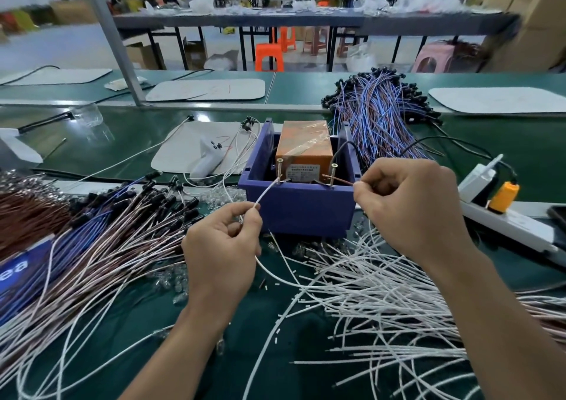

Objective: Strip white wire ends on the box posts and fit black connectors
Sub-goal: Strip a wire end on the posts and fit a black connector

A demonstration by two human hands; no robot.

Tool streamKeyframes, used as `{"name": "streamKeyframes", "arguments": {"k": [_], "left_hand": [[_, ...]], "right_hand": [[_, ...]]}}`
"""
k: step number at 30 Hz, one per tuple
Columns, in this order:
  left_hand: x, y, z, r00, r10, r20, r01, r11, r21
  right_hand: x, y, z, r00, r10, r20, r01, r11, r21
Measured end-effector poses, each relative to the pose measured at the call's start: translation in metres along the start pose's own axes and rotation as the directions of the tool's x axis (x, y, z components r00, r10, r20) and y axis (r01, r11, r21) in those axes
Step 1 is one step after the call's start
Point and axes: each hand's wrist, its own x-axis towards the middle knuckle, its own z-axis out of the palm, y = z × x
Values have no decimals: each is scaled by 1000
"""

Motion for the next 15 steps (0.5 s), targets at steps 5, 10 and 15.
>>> {"name": "streamKeyframes", "arguments": {"k": [5, 10, 15], "left_hand": [[1, 2, -1, 1000, -19, 0, 19, 1000, -25], [1, 2, -3, 999, -33, -1, 33, 998, -47], [2, 2, -2, 998, -67, -8, 66, 996, -61]], "right_hand": [[-1, -1, 1, 1000, 2, 0, -2, 1000, 3], [-5, -7, 6, 999, 40, -32, -42, 998, -55], [-10, -19, 12, 998, 44, -45, -49, 991, -128]]}}
